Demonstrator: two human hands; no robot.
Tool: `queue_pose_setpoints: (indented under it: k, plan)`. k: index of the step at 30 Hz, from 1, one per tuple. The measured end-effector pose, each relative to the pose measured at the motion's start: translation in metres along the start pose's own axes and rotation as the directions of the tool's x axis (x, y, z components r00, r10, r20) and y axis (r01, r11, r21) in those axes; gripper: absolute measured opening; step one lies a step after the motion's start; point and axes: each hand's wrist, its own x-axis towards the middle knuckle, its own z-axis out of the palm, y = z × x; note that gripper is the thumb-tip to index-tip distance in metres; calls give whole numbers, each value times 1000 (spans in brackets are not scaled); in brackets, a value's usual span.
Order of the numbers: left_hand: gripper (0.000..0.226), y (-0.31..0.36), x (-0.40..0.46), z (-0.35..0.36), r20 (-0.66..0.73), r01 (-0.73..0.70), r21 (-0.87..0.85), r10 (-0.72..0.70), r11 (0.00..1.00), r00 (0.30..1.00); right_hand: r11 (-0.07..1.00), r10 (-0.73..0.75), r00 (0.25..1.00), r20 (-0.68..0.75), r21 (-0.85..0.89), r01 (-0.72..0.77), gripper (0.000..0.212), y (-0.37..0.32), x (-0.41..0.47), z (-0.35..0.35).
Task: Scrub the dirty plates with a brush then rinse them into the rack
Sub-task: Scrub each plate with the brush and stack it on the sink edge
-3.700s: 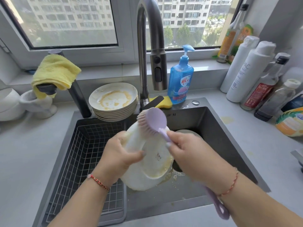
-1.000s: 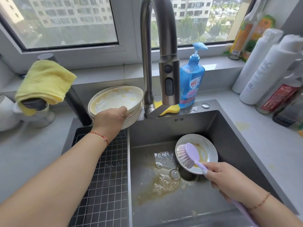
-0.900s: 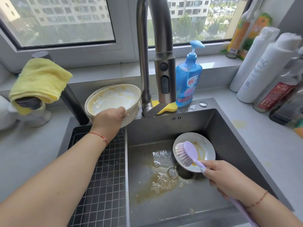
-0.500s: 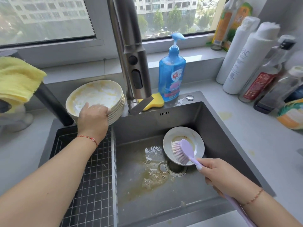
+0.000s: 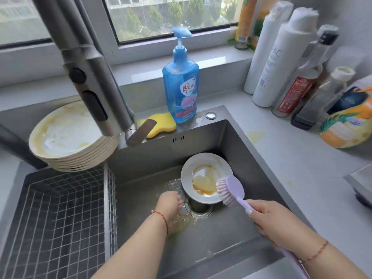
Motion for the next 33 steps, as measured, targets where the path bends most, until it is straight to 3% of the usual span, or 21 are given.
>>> queue_pose_setpoints:
  k: [3, 6, 9, 16, 20, 29, 33]
  plan:
    - [16, -16, 17, 24, -90, 128, -241, -154, 962, 984, 999, -12, 1000, 26, -45, 14, 24, 3, 4, -7]
    - [34, -20, 21, 43, -71, 174, -347, -211, 922, 975, 995, -23, 999, 34, -96, 26, 25, 3, 7, -13]
    - [36, -17, 34, 54, -46, 189, -368, -221, 911, 974, 992, -21, 999, 42, -125, 26, 26, 3, 11, -17]
    - [18, -10, 47, 63, -177, 175, -362, -251, 916, 952, 992, -30, 999, 23, -121, 33, 26, 6, 18, -23]
    - [22, -11, 51, 59, -115, 229, -375, -290, 898, 950, 990, -37, 999, 15, -134, 39, 26, 12, 21, -25]
    - [29, -8, 44, 60, -9, 119, -584, -153, 803, 988, 997, -11, 999, 41, -81, 14, 30, 16, 24, -24]
    - [31, 1, 42, 71, 43, 134, -620, -137, 773, 990, 996, -22, 999, 25, -84, 24, 31, 12, 21, -24]
